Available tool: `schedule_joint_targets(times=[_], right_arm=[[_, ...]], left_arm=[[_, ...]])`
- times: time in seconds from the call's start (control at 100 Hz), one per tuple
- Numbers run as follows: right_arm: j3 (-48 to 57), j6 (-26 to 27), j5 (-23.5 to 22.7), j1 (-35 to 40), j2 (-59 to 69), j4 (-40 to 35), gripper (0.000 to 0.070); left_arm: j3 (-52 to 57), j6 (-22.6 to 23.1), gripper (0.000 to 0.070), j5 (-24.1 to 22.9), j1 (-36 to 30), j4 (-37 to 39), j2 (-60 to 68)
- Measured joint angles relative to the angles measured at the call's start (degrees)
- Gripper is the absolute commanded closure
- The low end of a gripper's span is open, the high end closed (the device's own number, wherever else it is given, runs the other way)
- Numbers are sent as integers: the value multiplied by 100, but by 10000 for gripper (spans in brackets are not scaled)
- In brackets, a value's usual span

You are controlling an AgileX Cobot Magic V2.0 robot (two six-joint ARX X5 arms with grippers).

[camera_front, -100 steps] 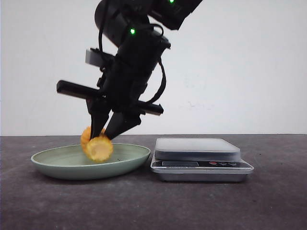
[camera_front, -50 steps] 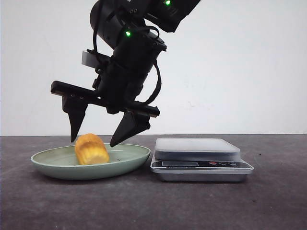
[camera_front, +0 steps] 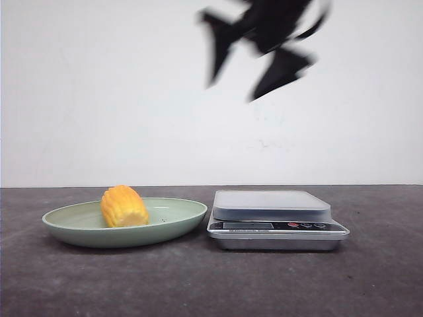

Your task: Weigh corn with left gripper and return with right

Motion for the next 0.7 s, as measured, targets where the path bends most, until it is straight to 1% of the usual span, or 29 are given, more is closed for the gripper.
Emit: schedule_joint_targets(times=[0.12, 0.27, 0.39, 0.55, 0.66, 0.7], right_arm=[[0, -271, -120, -697, -780, -590, 211], [0, -402, -149, -1342, -1838, -1064, 211], [9, -501, -98, -1423, -2712, -1521, 211], [15, -566, 286, -1416, -3687, -2535, 211], [15, -542, 330, -1419, -4177, -3029, 213], [15, -527, 330, -1419, -4354, -3156, 228]], left_arm=[[0, 0, 269, -2, 0, -2, 0], [0, 0, 269, -2, 0, -2, 0], [0, 0, 269, -2, 0, -2, 0], [0, 37, 269, -4, 0, 0, 0], [-2, 63, 270, -4, 0, -2, 0], [-11, 66, 271, -4, 0, 0, 0]])
